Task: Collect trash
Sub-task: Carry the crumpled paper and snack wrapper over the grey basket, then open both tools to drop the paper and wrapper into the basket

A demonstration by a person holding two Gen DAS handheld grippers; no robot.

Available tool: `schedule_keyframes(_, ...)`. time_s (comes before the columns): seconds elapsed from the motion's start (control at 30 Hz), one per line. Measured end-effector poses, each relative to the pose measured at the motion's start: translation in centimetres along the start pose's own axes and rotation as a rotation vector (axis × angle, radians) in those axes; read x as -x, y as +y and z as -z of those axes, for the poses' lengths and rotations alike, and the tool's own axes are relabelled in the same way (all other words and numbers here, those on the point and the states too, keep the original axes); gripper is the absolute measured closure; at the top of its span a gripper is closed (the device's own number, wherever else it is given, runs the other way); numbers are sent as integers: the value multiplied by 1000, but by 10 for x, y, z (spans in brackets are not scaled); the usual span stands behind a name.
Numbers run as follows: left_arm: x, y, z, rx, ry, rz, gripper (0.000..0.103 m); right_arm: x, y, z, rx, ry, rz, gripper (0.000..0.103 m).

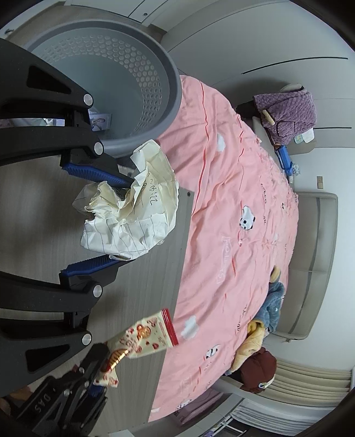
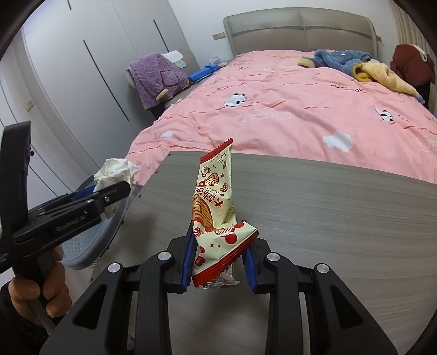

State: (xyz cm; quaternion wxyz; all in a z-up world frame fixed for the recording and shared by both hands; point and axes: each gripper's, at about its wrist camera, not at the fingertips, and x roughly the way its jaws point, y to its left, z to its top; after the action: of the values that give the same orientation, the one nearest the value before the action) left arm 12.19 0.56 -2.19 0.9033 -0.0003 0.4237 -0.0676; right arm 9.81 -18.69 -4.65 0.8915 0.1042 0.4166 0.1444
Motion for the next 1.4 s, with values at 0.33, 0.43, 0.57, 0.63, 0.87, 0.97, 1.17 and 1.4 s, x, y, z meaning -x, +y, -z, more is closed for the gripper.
schedule_keyframes(0.33, 37, 60, 13, 48, -71, -60, 56, -14, 71, -1, 81, 24, -66, 73)
schedule_keyframes(0.43, 38, 86, 21, 80, -65, -80, 56, -20, 93, -2, 115, 33, -80, 73)
schedule_keyframes(0.57, 39, 119, 32, 119, -48, -110, 56, -29, 120, -3, 157, 45, -102, 73)
schedule_keyframes(0.63, 38, 138, 39, 143, -30, -130, 56, -35, 134, -4, 175, 54, -115, 73)
schedule_keyframes(0.87, 44, 182, 48, 181, -26, -188, 56, -61, 183, -10, 240, 91, -177, 73)
schedule_keyframes(0.97, 44, 194, 51, 192, -29, -200, 56, -69, 198, -13, 256, 99, -199, 73)
schedule_keyframes(1.17, 37, 209, 50, 206, -20, -205, 56, -87, 220, -17, 286, 125, -214, 73)
schedule_keyframes(1.4, 36, 214, 47, 220, -28, -215, 56, -97, 233, -17, 318, 133, -208, 72)
